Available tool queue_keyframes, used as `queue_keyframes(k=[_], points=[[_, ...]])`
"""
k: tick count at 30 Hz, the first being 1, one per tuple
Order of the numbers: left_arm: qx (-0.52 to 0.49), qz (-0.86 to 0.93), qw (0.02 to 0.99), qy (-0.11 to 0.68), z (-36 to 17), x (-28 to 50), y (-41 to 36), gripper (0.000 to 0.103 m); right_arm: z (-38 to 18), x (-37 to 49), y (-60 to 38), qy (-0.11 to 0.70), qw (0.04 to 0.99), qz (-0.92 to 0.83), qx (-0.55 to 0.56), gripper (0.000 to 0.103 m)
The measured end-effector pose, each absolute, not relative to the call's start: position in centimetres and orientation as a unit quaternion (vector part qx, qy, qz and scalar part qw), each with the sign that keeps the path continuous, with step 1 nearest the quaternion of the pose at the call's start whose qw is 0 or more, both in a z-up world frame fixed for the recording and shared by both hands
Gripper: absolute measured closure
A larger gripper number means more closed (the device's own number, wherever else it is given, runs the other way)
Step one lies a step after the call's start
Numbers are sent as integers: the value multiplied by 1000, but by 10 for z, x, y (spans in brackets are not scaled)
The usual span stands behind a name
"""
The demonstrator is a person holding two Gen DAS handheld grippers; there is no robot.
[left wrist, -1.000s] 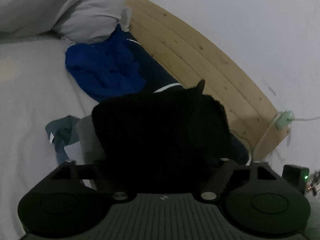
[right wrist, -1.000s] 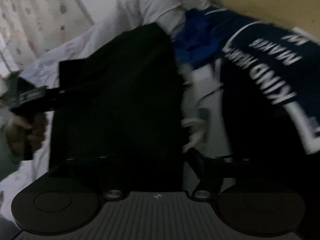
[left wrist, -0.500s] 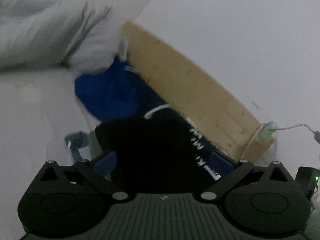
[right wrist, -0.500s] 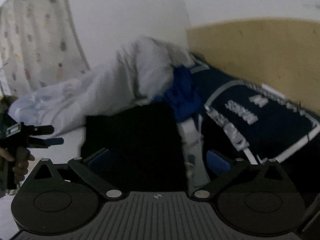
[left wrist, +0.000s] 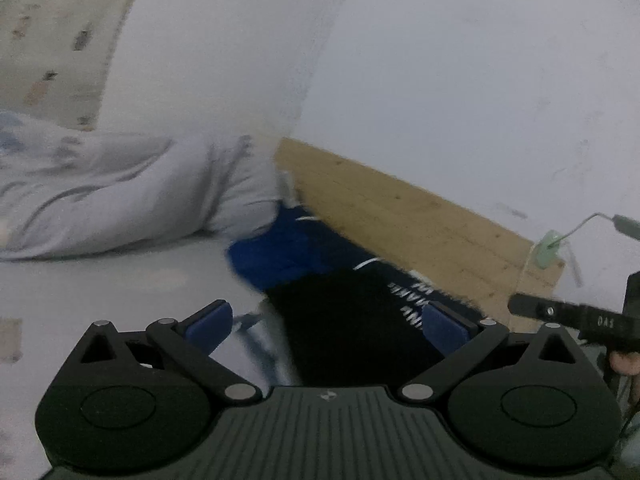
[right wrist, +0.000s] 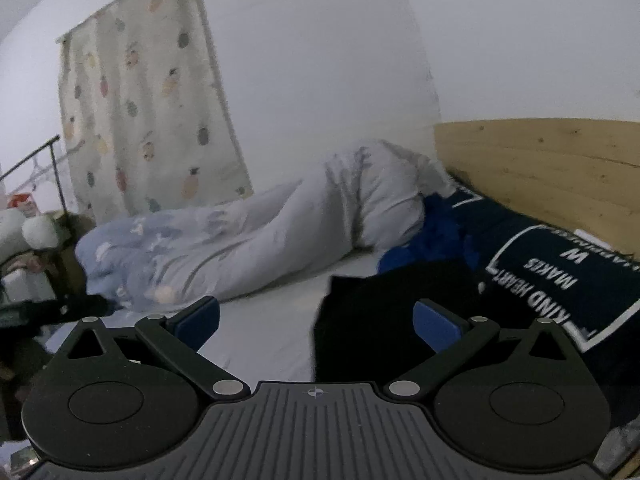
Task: Fold clothes
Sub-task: 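Open both grippers and pull them back from the stacked sweatpants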
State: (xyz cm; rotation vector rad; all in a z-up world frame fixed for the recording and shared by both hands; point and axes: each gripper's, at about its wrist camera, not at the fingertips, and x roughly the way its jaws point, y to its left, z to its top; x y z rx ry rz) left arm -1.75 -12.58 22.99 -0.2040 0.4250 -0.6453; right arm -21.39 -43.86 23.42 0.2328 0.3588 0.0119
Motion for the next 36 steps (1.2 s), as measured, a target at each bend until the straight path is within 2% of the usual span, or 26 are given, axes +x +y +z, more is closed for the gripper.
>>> queue_keyframes(k=[17, 36], points=[[-85, -144, 955, 244, 188, -130, -27, 0, 189, -242, -291, 240, 964, 83, 79, 0], [-88, -88, 965, 231, 142, -200, 2, 0, 129, -277, -204, 280, 957, 58, 44, 0]])
